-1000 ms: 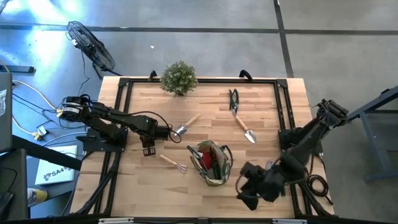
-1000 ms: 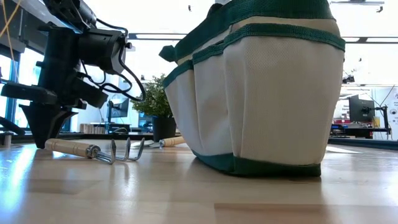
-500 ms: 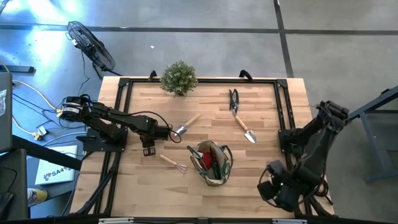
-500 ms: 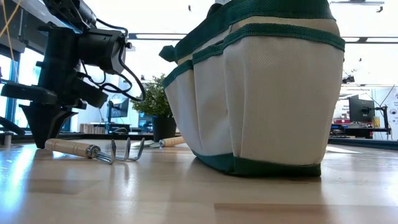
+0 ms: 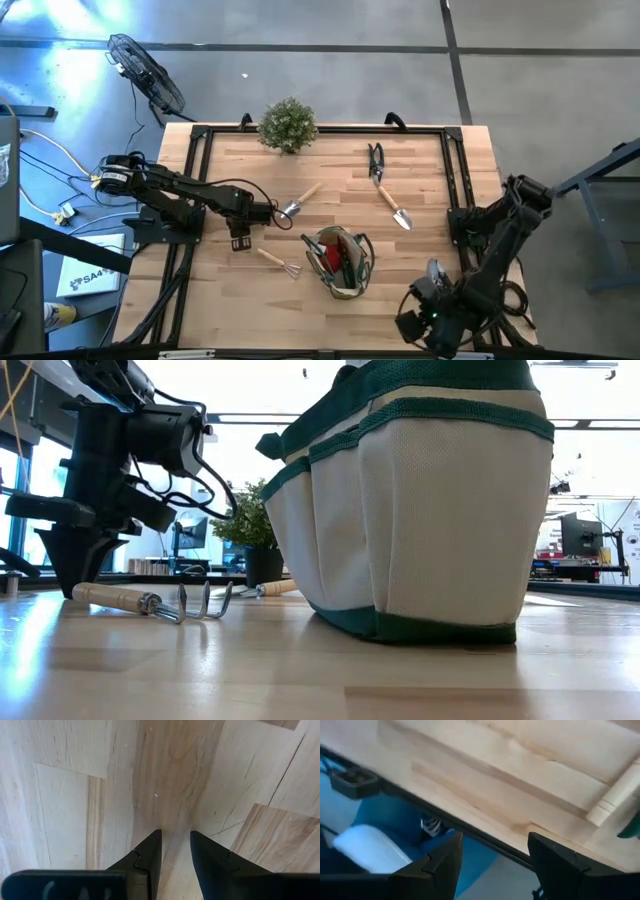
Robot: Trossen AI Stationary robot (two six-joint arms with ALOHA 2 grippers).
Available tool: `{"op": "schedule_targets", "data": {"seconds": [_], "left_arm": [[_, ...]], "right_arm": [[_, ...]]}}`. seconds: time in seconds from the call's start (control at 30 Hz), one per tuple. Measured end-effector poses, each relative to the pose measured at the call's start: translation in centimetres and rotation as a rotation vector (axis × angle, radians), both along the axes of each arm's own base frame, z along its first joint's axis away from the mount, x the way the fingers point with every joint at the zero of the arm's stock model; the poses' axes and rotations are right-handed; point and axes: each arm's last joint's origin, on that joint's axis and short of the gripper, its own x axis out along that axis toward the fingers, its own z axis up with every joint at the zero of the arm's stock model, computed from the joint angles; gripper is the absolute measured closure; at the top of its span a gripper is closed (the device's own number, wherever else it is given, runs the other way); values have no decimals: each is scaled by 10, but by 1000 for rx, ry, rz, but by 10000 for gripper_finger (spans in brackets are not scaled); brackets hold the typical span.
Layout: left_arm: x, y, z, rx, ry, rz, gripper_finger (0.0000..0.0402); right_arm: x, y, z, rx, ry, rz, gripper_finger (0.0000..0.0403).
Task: Pick & Place Garden tools in Gardening bag
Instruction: Put the bottom green scissors into the green bag
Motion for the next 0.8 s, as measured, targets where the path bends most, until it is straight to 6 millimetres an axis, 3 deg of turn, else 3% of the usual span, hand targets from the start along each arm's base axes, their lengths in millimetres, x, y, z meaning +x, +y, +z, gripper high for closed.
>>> {"op": "schedule_targets", "data": {"seconds": [0.3, 0.8], "left_arm": [[0, 0, 0, 3, -2, 0, 302], [0, 0, 0, 3, -3, 0, 302]], "right_arm": [[-9, -8, -8, 15, 300, -93, 188], [-7, -8, -15, -30, 295, -119, 188]]}}
